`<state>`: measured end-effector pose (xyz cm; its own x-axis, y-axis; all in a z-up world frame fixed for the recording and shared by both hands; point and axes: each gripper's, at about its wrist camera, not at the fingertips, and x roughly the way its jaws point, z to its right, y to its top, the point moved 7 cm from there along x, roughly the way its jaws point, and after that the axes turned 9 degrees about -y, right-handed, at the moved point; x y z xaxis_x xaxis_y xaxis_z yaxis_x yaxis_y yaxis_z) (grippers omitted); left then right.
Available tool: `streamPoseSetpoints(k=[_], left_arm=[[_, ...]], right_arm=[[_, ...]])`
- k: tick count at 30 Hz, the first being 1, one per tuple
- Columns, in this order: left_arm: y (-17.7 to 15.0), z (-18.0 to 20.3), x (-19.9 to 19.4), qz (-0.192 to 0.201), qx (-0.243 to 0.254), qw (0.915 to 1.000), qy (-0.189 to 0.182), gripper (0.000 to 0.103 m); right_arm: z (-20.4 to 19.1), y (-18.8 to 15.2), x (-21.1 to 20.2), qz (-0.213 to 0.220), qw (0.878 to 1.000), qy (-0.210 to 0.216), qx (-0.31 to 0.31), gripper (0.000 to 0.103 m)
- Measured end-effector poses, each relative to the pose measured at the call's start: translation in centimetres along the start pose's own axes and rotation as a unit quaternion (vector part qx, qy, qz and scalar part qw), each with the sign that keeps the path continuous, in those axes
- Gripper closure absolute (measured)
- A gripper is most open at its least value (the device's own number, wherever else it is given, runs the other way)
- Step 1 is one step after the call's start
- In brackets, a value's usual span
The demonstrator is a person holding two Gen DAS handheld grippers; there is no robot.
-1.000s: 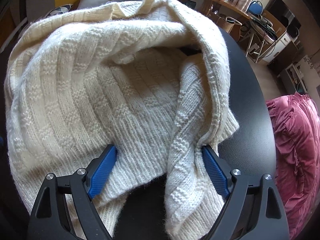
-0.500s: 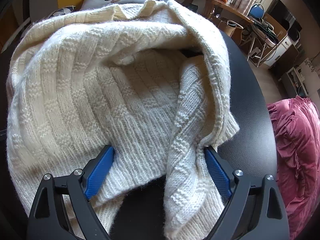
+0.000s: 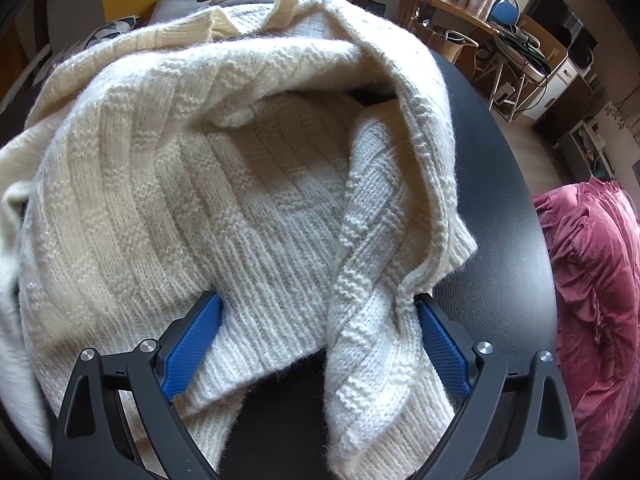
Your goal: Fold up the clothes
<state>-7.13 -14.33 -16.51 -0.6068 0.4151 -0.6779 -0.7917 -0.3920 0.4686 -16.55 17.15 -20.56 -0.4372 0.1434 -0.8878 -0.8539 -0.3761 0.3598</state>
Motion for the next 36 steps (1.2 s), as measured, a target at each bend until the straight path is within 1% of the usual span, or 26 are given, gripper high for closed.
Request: streamPoseSetpoints(k=[3, 4, 7, 8, 9, 12, 13, 14, 15, 16, 17, 18, 19, 20, 21, 22, 23, 24, 26, 27, 28, 31, 34, 36], left_arm=[[0.6, -4.4, -2.9, -0.007, 0.031, 0.9987, 0.040, 0.100], [0.9, -5.6, -3.5, -0.009, 0.045, 0.9970, 0.062, 0.103], [2.3, -8.2, -4.7, -0.005, 0.084, 0.9877, 0.132, 0.103], [2.5, -8.6, -4.7, -0.011, 0.088, 0.9865, 0.137, 0.103], [2.8, -9.6, -4.8, -0.015, 0.086, 0.9844, 0.153, 0.103], [2.8, -10.1, -5.3, -0.008, 0.073, 0.9887, 0.130, 0.103], [2.7, -10.3, -5.7, 0.000, 0.072, 0.9885, 0.133, 0.103], [2.3, -10.3, -5.6, -0.002, 0.076, 0.9881, 0.133, 0.103], [2.1, -9.8, -5.1, -0.004, 0.079, 0.9882, 0.131, 0.103], [1.7, -9.6, -5.0, -0.005, 0.080, 0.9888, 0.126, 0.100], [1.0, -9.2, -4.7, -0.010, 0.078, 0.9907, 0.111, 0.094], [0.3, -8.3, -4.2, -0.017, 0.075, 0.9932, 0.087, 0.090], [0.1, -7.8, -3.9, -0.017, 0.076, 0.9943, 0.072, 0.084], [0.0, -7.2, -3.7, -0.016, 0.079, 0.9951, 0.057, 0.081], [0.0, -6.6, -3.3, -0.013, 0.096, 0.9940, 0.051, 0.079], [0.2, -6.1, -2.9, -0.010, 0.114, 0.9924, 0.046, 0.074], [0.1, -5.8, -2.4, -0.016, 0.124, 0.9916, 0.033, 0.072], [0.1, -5.5, -1.8, -0.024, 0.133, 0.9906, 0.021, 0.072], [0.1, -5.5, -1.1, -0.040, 0.148, 0.9881, 0.014, 0.067], [-0.1, -5.8, -0.6, -0.055, 0.149, 0.9872, 0.006, 0.067], [-0.3, -6.0, -0.1, -0.071, 0.150, 0.9862, -0.003, 0.067], [-0.7, -6.4, 0.6, -0.102, 0.153, 0.9828, -0.021, 0.066], [-1.0, -5.9, 1.1, -0.099, 0.170, 0.9803, -0.011, 0.064], [-1.2, -5.5, 1.4, -0.097, 0.182, 0.9784, -0.005, 0.065]], right_arm=[[-0.1, -0.1, -0.2, -0.003, 1.000, -0.003, 0.000, 0.007], [-0.2, -0.1, -0.3, -0.005, 1.000, -0.004, 0.000, 0.007], [-0.3, -0.1, -0.5, -0.009, 1.000, -0.007, 0.001, 0.007], [-0.2, -0.1, -0.6, -0.010, 1.000, -0.008, 0.002, 0.007], [-0.2, -0.1, -0.8, -0.011, 1.000, -0.008, 0.003, 0.007], [-0.2, -0.1, -0.8, -0.015, 1.000, -0.006, 0.013, 0.007], [-0.1, -0.1, -0.9, -0.017, 1.000, -0.006, 0.018, 0.007], [-0.1, -0.1, -1.0, -0.020, 0.999, -0.005, 0.024, 0.007], [-0.6, 0.0, 0.1, -0.023, 0.999, -0.003, 0.031, 0.007], [-1.2, 0.1, 1.2, -0.026, 0.999, -0.002, 0.038, 0.007], [-1.3, 0.0, 1.4, -0.028, 0.999, 0.000, 0.044, 0.007], [-1.4, 0.0, 1.4, -0.029, 0.998, -0.001, 0.048, 0.007], [-1.5, 0.0, 1.3, -0.029, 0.998, -0.002, 0.049, 0.007], [-1.6, -0.1, 1.2, -0.029, 0.998, -0.004, 0.050, 0.007], [-1.6, -0.2, 1.0, -0.030, 0.998, -0.005, 0.050, 0.007], [-1.7, -0.3, 0.9, -0.031, 0.998, -0.006, 0.050, 0.007], [-1.7, -0.3, 0.8, -0.032, 0.998, -0.007, 0.050, 0.007], [-1.8, -0.2, 0.6, -0.032, 0.998, -0.008, 0.050, 0.007], [-1.7, 0.6, 1.1, -0.034, 0.998, -0.008, 0.052, 0.007], [-1.2, 1.9, 2.5, -0.036, 0.998, -0.007, 0.057, 0.007], [-1.2, 2.2, 3.2, -0.037, 0.998, -0.007, 0.059, 0.007], [-1.7, 2.1, 3.5, -0.036, 0.998, -0.008, 0.055, 0.007], [-1.7, 2.5, 3.7, -0.037, 0.998, -0.008, 0.054, 0.006], [-1.6, 2.1, 3.7, -0.035, 0.998, -0.005, 0.059, 0.005]])
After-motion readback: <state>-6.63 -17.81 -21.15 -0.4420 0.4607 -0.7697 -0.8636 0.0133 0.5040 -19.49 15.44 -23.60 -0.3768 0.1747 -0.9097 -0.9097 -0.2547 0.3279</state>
